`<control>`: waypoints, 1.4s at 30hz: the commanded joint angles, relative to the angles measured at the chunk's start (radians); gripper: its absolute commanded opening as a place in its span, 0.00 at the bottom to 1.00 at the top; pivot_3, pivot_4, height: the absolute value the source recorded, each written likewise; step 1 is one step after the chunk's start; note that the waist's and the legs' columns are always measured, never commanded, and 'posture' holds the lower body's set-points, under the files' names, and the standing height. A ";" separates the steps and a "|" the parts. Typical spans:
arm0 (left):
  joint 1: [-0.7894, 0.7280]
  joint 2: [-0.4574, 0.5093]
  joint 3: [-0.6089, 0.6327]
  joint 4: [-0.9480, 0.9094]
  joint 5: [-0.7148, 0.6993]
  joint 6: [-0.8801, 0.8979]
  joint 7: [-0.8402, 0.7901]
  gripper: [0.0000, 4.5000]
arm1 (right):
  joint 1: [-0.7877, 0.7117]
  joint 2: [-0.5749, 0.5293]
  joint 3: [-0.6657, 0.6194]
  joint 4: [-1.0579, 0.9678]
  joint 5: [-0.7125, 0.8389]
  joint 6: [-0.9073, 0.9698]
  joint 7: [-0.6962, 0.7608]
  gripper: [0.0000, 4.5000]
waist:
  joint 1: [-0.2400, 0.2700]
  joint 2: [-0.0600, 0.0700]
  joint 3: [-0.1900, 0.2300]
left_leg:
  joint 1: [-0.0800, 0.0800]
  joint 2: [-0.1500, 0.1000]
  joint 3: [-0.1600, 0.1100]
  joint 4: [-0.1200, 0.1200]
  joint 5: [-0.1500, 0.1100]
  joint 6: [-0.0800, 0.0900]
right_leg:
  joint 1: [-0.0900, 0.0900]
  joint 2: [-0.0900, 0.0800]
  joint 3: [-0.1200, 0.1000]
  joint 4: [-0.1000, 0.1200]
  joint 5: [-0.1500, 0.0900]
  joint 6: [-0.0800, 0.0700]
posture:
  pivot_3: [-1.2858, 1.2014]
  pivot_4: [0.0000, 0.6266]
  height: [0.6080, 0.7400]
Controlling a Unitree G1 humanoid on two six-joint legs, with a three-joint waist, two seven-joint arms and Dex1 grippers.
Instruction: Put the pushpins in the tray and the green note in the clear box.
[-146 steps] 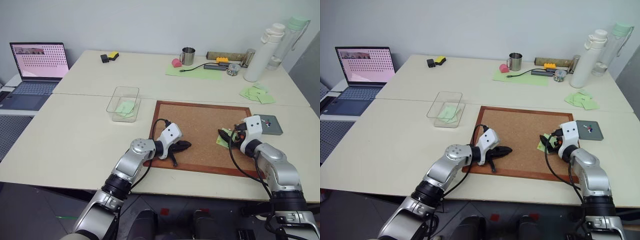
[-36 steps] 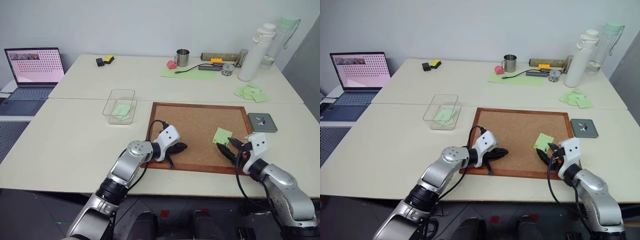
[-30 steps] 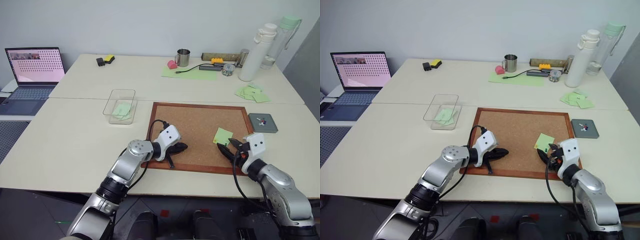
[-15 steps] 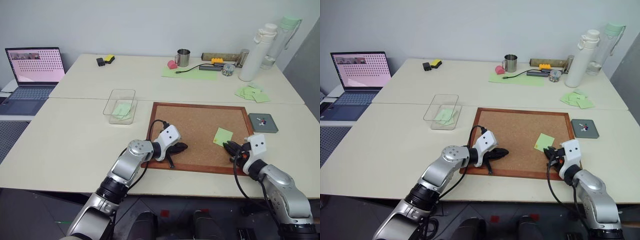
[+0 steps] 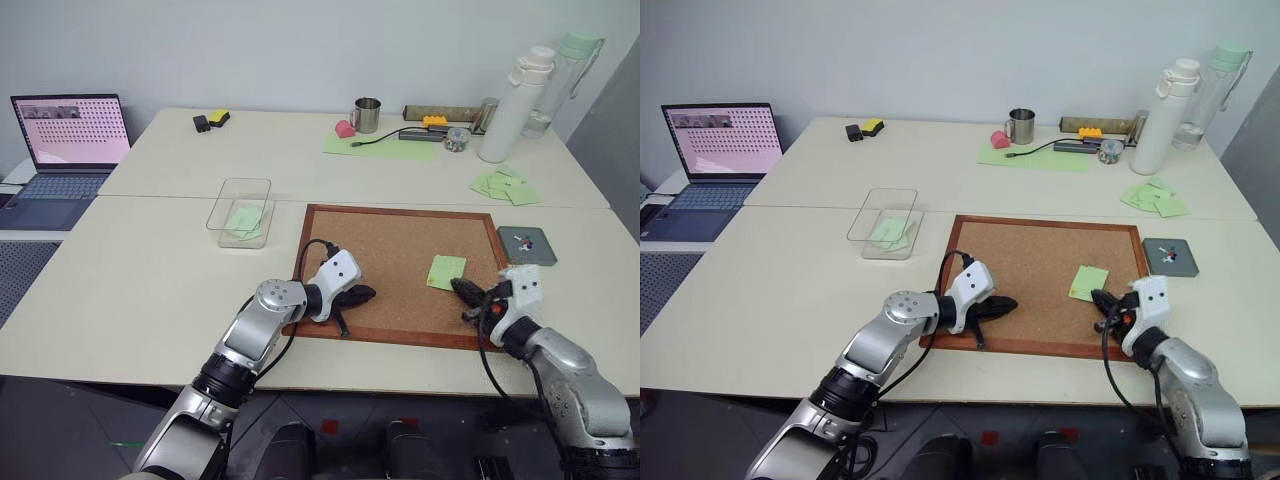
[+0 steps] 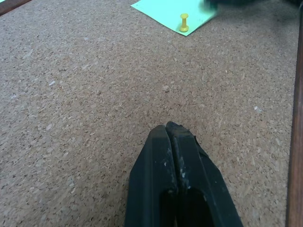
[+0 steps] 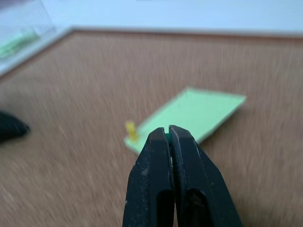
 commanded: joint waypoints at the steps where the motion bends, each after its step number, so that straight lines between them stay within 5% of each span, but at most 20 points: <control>1: 0.029 0.014 -0.033 0.029 0.025 0.030 -0.005 0.00 | -0.020 -0.016 -0.058 -0.064 0.058 0.022 -0.009 0.00 | 0.000 0.000 0.000 | 0.000 0.000 0.000 0.000 0.000 0.000 | 0.000 0.000 0.000 0.000 0.000 0.000 | 0.52 0.24 1.00; 10: 0.029 0.016 -0.032 0.031 0.025 0.025 -0.006 0.00 | -0.202 -0.093 -0.155 0.224 -0.079 -0.021 -0.176 0.00 | 0.000 -0.001 0.000 | 0.000 0.000 0.001 0.000 0.000 0.000 | 0.000 0.000 0.001 0.000 0.001 -0.002 | 0.52 0.24 1.00; 19: 0.041 0.027 -0.030 0.006 0.026 0.036 0.002 0.00 | -0.414 -0.175 -0.128 0.644 -0.144 -0.066 -0.098 0.00 | -0.004 0.000 -0.001 | 0.000 0.000 0.002 -0.001 0.000 0.000 | 0.000 0.001 0.001 0.000 0.001 -0.002 | 0.52 0.24 1.00; 26: 0.049 0.037 -0.018 -0.014 0.023 0.052 0.013 0.00 | -0.485 -0.199 -0.137 0.784 -0.143 -0.112 -0.062 0.29 | -0.006 0.000 -0.001 | 0.000 0.000 0.002 -0.001 0.000 0.000 | 0.000 0.001 0.001 0.000 0.001 -0.002 | 0.52 0.24 1.00; 34: 0.045 0.032 -0.022 -0.013 0.019 0.058 0.016 0.00 | -0.458 -0.215 -0.122 0.731 -0.147 -0.149 -0.026 0.67 | -0.007 0.000 -0.001 | 0.000 0.000 0.002 -0.001 0.000 0.000 | 0.000 0.001 0.001 0.000 0.001 -0.002 | 0.52 0.24 1.00; 42: 0.040 0.030 -0.025 -0.007 0.016 0.058 0.012 0.00 | -0.199 -0.148 -0.025 0.222 0.007 -0.033 0.142 0.67 | -0.006 0.000 -0.001 | 0.001 0.001 0.001 -0.001 0.000 0.000 | 0.000 0.001 0.001 0.000 0.001 -0.002 | 0.52 0.24 1.00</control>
